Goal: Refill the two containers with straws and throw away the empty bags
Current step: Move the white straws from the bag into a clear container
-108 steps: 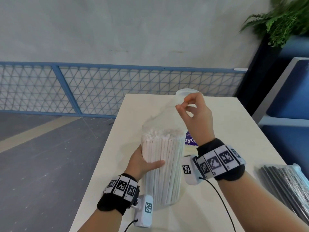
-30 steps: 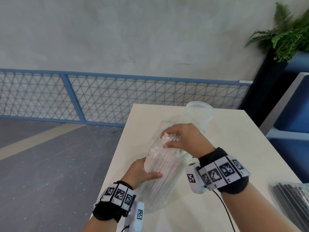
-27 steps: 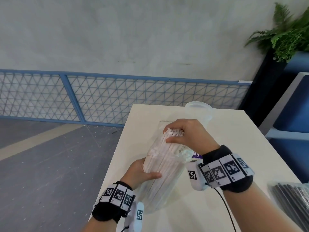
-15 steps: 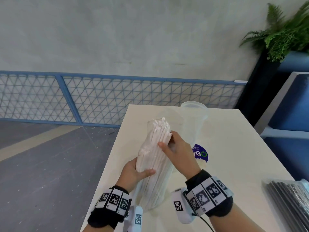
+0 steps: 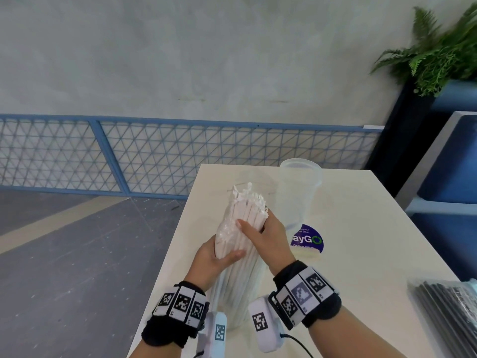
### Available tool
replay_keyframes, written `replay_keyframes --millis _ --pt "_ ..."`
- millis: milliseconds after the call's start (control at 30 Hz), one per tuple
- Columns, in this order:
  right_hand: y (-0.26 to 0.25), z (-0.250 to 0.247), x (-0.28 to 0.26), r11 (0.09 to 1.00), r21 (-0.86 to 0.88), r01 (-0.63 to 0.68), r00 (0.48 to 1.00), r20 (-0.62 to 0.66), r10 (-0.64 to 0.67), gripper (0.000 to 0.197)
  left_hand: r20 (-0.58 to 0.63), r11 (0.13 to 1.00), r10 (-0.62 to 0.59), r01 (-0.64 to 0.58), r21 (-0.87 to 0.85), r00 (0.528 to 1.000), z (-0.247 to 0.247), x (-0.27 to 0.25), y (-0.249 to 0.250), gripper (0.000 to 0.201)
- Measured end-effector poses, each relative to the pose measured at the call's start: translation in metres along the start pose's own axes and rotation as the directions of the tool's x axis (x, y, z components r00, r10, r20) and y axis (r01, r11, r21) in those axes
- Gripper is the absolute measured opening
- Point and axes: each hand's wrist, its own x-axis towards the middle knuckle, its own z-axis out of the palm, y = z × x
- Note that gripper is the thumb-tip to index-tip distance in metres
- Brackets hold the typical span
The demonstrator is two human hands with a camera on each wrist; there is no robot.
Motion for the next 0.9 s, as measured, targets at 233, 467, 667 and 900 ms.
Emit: replay_keyframes --millis 233,467,667,900 --pt "-0.017 -0.002 0.012 0.975 0.22 -0.009 0.998 -0.063 0.024 0.031 -0.021 1.0 -0.009 0.009 0.0 1.0 -0.004 0.003 -0.005 0.029" --pt "-0.018 -0.008 0.018 0.974 0.223 0.04 0.997 -0.08 -0.023 0.045 -0.014 0.999 -0.007 0.007 -0.039 1.0 -0.005 0.004 -0.009 0.028" --pt "-0.008 0.0 0.014 0.97 0.236 -0.048 0.989 -0.122 0.079 0.024 0.031 1.0 0.014 -0.014 0.016 0.999 -0.003 0.006 -0.005 0.029" --pt "-0.013 -0.003 0.02 0.939 0.338 -0.069 0.988 -0.105 0.11 0.021 0.012 1.0 -0.007 0.007 0.0 1.0 -0.005 0.007 -0.006 0.027"
